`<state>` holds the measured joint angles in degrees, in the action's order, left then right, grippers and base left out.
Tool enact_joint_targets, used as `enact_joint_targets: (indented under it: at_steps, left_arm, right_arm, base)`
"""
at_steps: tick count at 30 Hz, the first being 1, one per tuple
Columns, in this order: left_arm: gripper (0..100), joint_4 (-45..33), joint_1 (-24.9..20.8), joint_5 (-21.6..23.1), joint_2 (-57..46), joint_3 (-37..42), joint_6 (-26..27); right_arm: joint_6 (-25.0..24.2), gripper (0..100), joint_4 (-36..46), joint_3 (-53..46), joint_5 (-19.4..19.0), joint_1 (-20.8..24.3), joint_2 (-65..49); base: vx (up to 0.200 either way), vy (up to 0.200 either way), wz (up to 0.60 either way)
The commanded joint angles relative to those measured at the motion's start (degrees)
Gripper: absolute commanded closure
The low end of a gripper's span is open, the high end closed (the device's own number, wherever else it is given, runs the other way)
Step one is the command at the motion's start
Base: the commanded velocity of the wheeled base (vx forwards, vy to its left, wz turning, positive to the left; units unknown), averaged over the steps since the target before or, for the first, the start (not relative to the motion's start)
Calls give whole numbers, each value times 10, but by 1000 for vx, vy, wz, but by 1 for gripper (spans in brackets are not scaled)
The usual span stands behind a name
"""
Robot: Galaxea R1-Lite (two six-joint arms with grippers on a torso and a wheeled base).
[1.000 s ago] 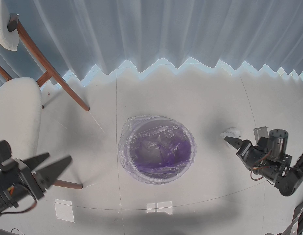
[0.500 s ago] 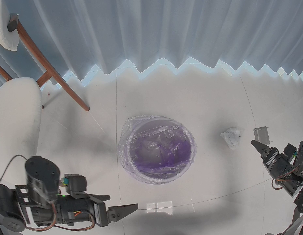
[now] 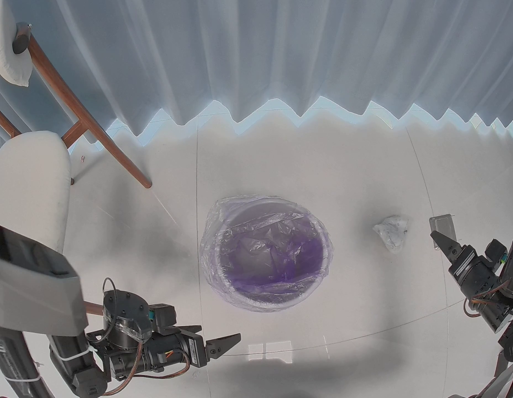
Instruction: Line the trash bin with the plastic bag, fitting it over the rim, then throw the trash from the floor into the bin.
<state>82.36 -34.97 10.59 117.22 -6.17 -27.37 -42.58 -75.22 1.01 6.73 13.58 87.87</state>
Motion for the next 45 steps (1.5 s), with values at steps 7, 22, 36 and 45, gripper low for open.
enact_joint_targets:
  at_steps: [7,22,36,45]
  left_arm:
    - [0,64,99,7,179,-30,18]
    - [0,63,105,-63,259,-223,-12]
    - [100,55,106,-107,321,-273,-16]
    - [100,-85,107,-137,298,-332,-15]
  right_arm:
    - [9,0,-31,-6,5,0,71]
    - [9,0,-30,2,5,0,89]
    - [10,0,-31,6,5,0,98]
    - [10,0,-30,5,5,0,103]
  base:
    - [0,0,0]
    - [0,0,0]
    - [0,0,0]
    - [0,0,0]
